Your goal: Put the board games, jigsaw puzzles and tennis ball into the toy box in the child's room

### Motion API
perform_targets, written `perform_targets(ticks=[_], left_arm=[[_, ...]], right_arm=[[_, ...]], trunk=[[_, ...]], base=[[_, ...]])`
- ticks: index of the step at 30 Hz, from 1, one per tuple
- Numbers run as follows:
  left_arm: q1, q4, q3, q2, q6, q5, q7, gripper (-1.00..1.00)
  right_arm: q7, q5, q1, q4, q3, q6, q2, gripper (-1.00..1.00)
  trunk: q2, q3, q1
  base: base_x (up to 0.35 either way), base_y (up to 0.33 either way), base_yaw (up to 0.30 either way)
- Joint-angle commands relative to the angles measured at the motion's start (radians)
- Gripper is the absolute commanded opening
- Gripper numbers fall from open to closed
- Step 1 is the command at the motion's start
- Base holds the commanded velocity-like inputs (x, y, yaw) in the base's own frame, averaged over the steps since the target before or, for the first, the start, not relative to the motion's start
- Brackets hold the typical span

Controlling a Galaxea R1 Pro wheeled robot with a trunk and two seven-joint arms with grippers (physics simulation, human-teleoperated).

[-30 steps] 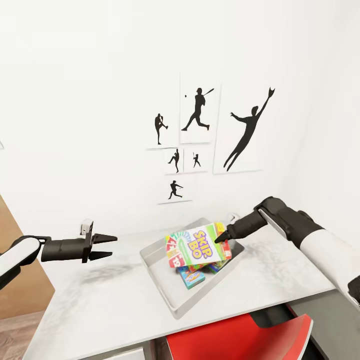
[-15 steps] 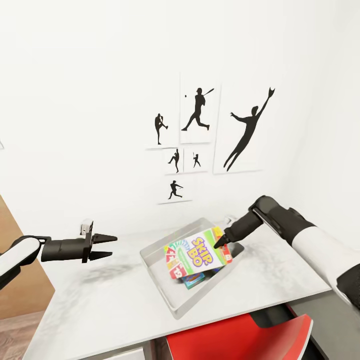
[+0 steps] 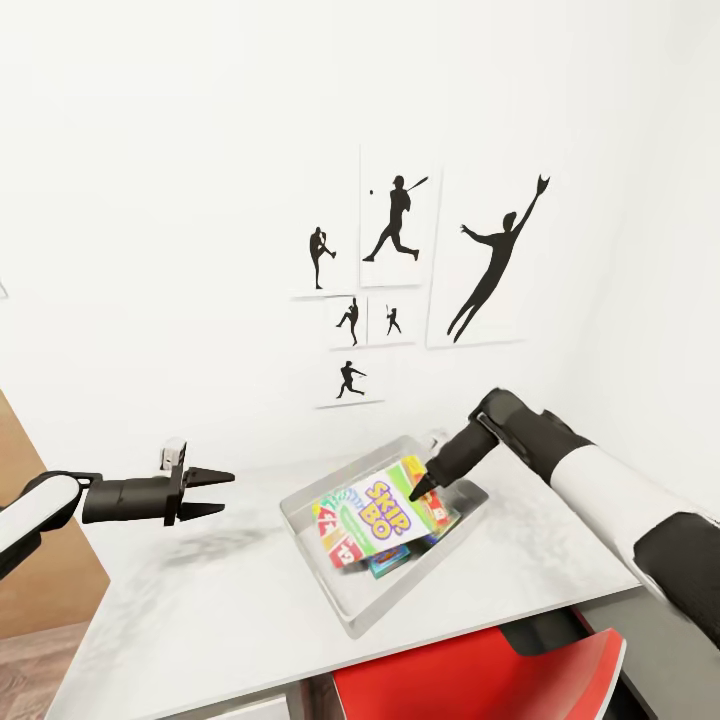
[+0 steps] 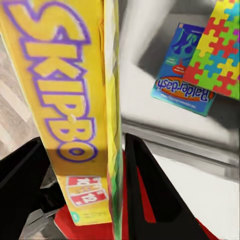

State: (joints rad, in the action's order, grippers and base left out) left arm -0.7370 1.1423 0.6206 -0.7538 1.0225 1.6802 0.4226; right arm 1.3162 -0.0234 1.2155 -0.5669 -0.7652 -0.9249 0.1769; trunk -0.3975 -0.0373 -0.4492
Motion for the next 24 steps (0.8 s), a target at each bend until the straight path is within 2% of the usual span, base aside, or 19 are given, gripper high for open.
perform_targets(ticks=[1, 4, 7, 12, 24], left_arm=[[-0.002, -0.001, 0.004, -0.001, -0.001, -0.006, 0.010, 1.00], [-0.002, -0.002, 0.004, -0.001, -0.001, -0.006, 0.010, 1.00], [-0.002, -0.021, 0.003, -0.001, -0.001, -0.004, 0.010, 1.00], [-0.002, -0.041, 0.002, -0.001, -0.001, -0.002, 0.010, 1.00], [-0.002, -0.044, 0.002, -0.001, -0.001, -0.002, 0.011, 1.00]], right_arm=[[0.007, -0.034, 0.003, 0.008, -0.002, 0.015, -0.011, -1.00], [0.042, -0.097, 0.009, 0.081, -0.002, 0.066, -0.040, -1.00], [0.073, -0.119, 0.035, 0.140, -0.002, 0.111, -0.055, -1.00], [0.086, -0.126, 0.055, 0.167, -0.002, 0.136, -0.060, -1.00], [0.089, -0.125, 0.071, 0.171, -0.001, 0.134, -0.060, -1.00]], trunk=[[-0.003, -0.002, -0.001], [-0.003, -0.002, -0.001], [-0.003, -0.002, -0.001], [-0.003, -0.002, -0.001], [-0.003, -0.002, -0.001]], base=[[0.000, 0.000, 0.000], [0.000, 0.000, 0.000], [0.000, 0.000, 0.000], [0.000, 0.000, 0.000], [0.000, 0.000, 0.000]])
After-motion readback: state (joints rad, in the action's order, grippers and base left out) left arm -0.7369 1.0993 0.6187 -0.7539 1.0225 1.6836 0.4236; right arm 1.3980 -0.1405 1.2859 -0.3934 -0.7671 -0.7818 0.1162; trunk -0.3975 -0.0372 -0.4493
